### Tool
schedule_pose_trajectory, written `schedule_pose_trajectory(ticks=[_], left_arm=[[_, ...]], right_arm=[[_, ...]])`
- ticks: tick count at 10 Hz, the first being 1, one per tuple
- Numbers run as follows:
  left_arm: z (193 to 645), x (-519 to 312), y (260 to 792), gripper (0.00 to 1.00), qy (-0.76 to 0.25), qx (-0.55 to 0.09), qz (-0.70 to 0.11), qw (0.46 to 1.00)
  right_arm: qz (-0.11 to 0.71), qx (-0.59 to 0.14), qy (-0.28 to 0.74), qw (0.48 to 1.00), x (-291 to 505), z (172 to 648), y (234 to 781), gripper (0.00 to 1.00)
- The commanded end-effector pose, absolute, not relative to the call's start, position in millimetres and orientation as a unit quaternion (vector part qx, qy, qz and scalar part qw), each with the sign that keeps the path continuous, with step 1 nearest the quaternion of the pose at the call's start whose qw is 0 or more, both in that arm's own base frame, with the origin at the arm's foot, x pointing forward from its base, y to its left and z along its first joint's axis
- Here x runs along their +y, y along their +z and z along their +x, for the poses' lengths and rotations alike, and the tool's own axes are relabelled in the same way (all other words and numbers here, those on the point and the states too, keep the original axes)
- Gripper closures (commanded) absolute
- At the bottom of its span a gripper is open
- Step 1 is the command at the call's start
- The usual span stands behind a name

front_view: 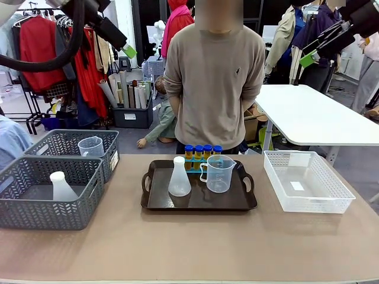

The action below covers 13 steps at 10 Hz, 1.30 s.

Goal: Prepare the laboratory tools.
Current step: Pick up one Small flask and place it on the Handle tray.

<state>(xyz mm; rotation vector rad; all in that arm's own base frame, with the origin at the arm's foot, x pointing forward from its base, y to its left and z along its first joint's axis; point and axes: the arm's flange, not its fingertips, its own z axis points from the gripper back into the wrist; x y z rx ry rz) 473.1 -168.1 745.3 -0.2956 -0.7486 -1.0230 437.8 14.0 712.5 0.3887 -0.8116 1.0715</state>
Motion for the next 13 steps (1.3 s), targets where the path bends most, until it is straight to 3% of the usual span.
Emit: schedule_pose_trajectory(ticks=[1, 13], left_arm=[[466.9, -165.2, 737.3, 0.00, -0.471, -0.358, -0.141, 0.794], [471.6, -168.5, 744.9, 0.00, -0.476, -0.350, -0.137, 0.795]], right_arm=[[0.182, -0.377, 0.495, 0.761, 14.9, 437.6, 714.2, 0.00], [0.182, -0.377, 0.495, 0.761, 14.9, 437.6, 714.2, 0.00]])
